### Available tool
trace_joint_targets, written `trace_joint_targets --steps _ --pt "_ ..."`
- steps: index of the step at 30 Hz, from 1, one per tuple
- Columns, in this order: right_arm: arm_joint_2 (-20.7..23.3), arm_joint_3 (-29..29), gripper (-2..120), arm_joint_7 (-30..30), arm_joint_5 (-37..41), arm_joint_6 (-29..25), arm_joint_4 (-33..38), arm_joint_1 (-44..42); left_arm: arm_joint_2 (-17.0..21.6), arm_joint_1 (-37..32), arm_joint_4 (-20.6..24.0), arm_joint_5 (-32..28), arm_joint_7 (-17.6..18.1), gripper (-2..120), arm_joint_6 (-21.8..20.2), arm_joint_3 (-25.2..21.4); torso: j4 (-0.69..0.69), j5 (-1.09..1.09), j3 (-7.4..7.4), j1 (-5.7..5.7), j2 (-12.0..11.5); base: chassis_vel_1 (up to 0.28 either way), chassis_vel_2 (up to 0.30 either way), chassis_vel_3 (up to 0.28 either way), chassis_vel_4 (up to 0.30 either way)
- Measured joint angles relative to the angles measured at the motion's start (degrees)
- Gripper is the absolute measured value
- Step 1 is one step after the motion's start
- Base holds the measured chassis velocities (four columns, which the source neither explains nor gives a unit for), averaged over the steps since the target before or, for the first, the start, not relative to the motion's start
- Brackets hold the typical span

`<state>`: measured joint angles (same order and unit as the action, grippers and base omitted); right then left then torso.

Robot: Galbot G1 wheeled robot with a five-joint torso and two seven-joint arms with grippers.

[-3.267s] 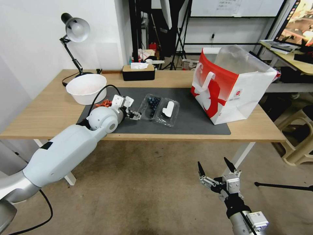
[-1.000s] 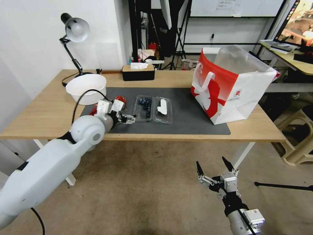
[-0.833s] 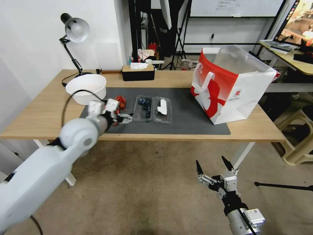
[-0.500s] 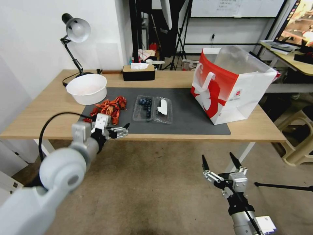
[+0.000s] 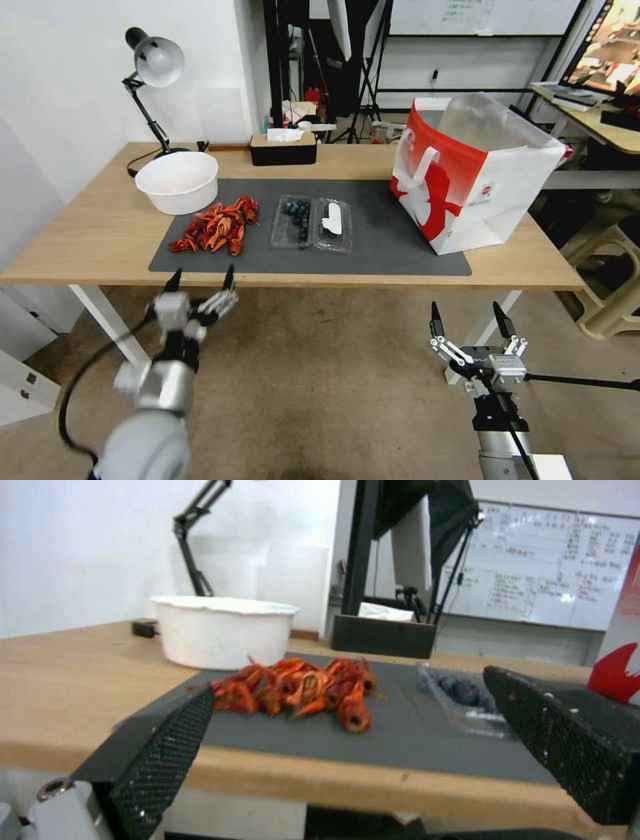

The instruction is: Close the takeout container lid, then place the container into the takeout bag.

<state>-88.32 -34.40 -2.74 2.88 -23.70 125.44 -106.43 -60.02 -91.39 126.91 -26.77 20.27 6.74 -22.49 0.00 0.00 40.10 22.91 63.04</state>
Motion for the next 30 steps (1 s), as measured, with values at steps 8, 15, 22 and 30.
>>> trace_joint_targets --steps 8,15,22,30 --pt "-0.81 0.32 100 0.43 -1.04 -5.52 -2.93 0.61 -7.21 -9.81 -8.91 6.64 -5.24 100 21.78 -0.89 0.01 -0.01 0.0 0.0 -0.01 0.0 0.0 0.0 0.0" --pt "-1.16 0.75 100 -1.25 -0.09 -4.96 -4.22 0.32 -8.99 -12.09 -10.09 9.35 -8.12 100 23.46 -0.65 -0.01 0.01 0.0 0.01 -0.01 0.0 0.0 0.0 0.0" --pt "-0.87 1.08 100 -1.9 1.52 -2.4 -3.92 0.29 -8.0 -10.96 -9.24 11.67 -8.42 100 19.87 -0.22 -0.01 0.0 0.0 0.01 -0.01 0.0 0.0 0.0 0.0" --pt "-0.34 3.42 100 -1.8 7.88 2.9 -1.96 -0.01 -7.88 -10.47 -8.9 12.14 -7.92 100 18.14 0.42 -0.01 -0.01 0.0 0.01 -0.01 0.0 0.0 0.0 0.0"
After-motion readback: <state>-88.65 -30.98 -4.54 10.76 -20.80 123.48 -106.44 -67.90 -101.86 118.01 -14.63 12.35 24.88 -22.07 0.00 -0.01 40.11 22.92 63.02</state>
